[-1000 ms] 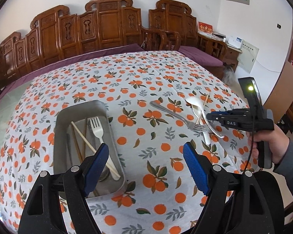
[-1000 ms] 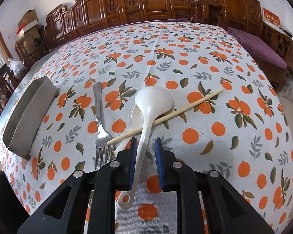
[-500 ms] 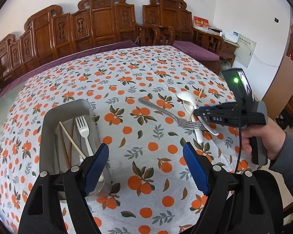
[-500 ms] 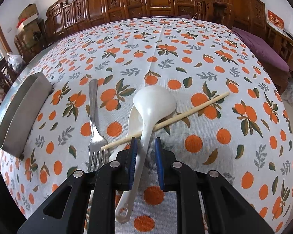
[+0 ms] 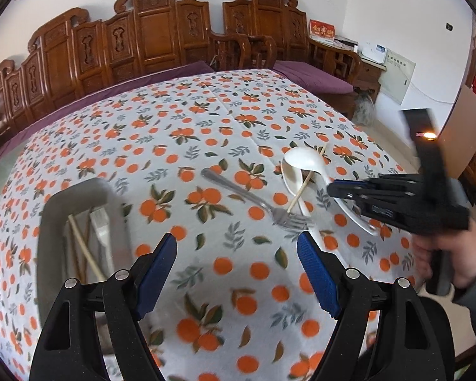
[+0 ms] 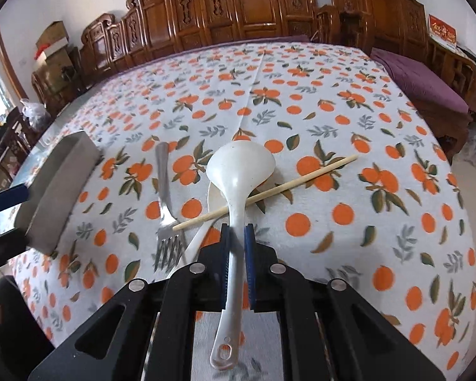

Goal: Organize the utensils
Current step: 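Grasp the steel fork with the left tool while the right tool holds the ladle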

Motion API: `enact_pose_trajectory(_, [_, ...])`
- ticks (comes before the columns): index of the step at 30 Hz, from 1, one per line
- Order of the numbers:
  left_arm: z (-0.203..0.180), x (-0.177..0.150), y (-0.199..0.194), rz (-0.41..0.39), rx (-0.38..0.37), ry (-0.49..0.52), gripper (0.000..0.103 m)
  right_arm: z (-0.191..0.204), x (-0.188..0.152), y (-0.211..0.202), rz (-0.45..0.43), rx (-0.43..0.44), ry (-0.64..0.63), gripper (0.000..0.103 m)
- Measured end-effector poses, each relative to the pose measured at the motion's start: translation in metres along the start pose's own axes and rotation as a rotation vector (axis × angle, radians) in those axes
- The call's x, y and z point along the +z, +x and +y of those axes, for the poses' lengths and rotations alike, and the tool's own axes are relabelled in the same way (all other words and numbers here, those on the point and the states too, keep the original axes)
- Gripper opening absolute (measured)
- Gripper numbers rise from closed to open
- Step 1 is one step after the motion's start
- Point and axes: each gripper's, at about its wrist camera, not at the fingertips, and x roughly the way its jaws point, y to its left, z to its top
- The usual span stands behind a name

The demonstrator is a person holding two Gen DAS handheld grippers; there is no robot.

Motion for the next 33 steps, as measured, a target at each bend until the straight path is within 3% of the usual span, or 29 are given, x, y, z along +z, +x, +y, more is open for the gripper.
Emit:
enact_pose_trajectory(3, [-0.009,0.008,0.020,0.023,-0.001,0.001,0.075,-0.003,-0.005,-0.012,-0.008,0.000,-0.010,0.010])
enact_pose_trajectory(7, [-0.017,0.016,0.049,0.069,-0.013,-0.015,0.064,-0.010,-0.009,-0.018,-0.010,-0.018,-0.015,0.011])
enact_pose_trajectory(15, [-0.015,0.027,0.098,0.131,0.002,-0.096,0.054,-0.030,-0.008,-0.019,-0.019,-0.014,0.042,0.011])
enact_pose_trajectory(22, [-0.014,0.033,0.127,0.188,0.007,-0.147,0.051,-0.028,-0.009,-0.019,-0.019,-0.004,0.046,0.011])
enact_pose_trajectory(26, [-0.022,0.036,0.133,0.201,0.058,-0.112,0.051,-0.025,-0.009,-0.017,-0.015,0.002,0.043,0.011])
enact_pose_trajectory(28, [-0.024,0.036,0.133,0.205,0.097,-0.093,0.040,-0.024,-0.010,-0.017,-0.012,0.002,0.041,0.011])
enact_pose_trajectory(33, [-0.020,0.031,0.127,0.229,0.091,-0.062,0.019,-0.019,-0.012,-0.015,-0.006,0.009,0.032,0.011])
